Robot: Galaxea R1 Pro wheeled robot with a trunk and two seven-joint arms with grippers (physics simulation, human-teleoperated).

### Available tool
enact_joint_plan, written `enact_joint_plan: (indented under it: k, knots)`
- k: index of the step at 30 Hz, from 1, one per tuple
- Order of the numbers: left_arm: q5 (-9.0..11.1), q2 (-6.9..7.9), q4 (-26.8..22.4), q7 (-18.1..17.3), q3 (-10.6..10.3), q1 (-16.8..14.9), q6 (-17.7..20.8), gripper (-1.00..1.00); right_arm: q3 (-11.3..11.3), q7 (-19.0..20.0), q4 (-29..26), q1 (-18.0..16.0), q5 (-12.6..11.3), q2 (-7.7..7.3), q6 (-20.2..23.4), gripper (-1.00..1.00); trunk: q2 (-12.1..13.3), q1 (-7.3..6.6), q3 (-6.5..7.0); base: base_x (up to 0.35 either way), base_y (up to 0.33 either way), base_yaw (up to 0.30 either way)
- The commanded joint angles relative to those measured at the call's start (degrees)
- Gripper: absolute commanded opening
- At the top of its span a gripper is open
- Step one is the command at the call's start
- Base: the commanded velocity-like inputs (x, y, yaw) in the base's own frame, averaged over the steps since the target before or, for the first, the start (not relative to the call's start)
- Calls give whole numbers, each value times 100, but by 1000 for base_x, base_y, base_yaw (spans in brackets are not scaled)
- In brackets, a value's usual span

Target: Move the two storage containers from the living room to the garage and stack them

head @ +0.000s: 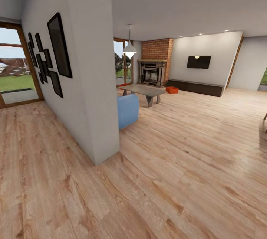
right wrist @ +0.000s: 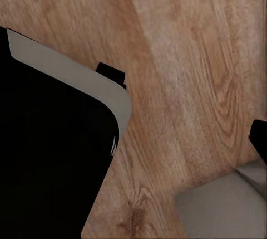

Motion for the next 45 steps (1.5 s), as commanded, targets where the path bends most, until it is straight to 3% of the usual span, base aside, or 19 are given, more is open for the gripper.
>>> enact_joint_plan:
  k: [1,13,45]
  knots:
    - [19,-2,1,4,13,-2,-14,100,-4,-18,18,-7,58,0,-30,100,-3,3,-6,325,0,0]
    - [19,-2,2,4,13,-2,-14,100,-4,-16,18,-7,58,0,-30,100,-3,3,-6,325,0,-9]
    - [19,4,2,4,13,-2,-14,100,5,-15,18,-7,58,-8,-30,100,-3,3,-6,325,0,-241]
